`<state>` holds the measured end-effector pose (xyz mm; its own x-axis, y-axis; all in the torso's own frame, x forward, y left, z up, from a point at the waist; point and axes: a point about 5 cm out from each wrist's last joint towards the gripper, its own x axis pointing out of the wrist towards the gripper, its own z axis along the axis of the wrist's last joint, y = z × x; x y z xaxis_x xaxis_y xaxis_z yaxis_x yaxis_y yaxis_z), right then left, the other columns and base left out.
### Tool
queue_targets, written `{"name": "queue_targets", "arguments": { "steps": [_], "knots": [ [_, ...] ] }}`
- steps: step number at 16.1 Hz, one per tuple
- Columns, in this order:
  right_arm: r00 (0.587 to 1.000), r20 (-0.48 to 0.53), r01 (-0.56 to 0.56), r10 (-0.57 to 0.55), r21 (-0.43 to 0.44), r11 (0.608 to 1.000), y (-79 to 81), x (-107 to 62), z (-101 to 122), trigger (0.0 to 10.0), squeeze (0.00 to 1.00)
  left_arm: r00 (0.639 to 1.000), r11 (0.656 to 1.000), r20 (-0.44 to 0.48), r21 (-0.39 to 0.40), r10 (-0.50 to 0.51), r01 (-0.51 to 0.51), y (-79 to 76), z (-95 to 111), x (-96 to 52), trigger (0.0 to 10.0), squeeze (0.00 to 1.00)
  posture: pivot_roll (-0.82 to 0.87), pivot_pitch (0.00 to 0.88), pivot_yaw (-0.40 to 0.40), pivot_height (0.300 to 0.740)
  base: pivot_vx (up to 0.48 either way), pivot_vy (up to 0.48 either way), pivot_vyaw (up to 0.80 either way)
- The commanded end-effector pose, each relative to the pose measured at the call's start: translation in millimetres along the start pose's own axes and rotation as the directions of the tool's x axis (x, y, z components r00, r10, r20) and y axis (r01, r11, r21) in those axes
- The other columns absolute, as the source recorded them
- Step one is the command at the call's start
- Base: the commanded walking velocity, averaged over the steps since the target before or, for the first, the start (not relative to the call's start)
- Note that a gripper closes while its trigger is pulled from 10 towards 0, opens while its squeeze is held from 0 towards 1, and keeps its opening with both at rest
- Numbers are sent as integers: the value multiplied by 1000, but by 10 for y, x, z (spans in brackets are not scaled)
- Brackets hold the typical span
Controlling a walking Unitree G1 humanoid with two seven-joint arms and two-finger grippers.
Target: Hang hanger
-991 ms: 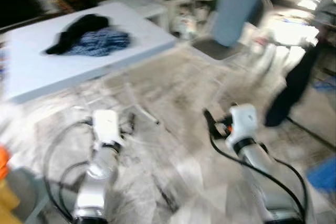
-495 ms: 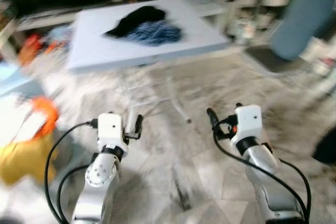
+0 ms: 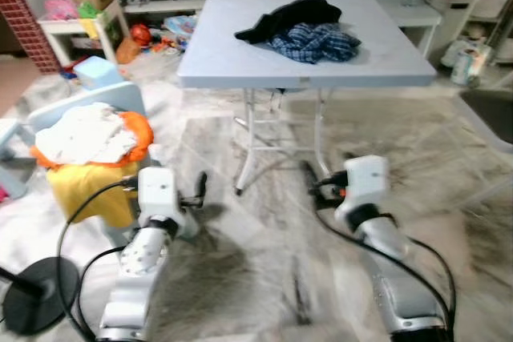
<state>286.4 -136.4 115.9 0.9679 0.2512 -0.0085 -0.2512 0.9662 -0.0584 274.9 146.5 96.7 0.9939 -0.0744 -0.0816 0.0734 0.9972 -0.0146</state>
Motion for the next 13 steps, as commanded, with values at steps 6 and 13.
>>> {"name": "queue_targets", "arguments": {
  "steps": [6, 13],
  "knots": [
    [1000, 9, -4, 4, -11, 1000, -34, 2, 26, 10000, 0, 1000, 1000, 4, 1, -8, 8, -43, 12, 0, 10000, 0, -104, 0, 16, 740, 0, 0, 800],
    [1000, 18, -9, 8, 27, 1000, -26, -7, 35, 10000, 0, 997, 995, 15, -70, -70, 71, -96, 23, -1, 10000, 0, -108, 0, 17, 740, 0, 0, 571]
  ]
}}
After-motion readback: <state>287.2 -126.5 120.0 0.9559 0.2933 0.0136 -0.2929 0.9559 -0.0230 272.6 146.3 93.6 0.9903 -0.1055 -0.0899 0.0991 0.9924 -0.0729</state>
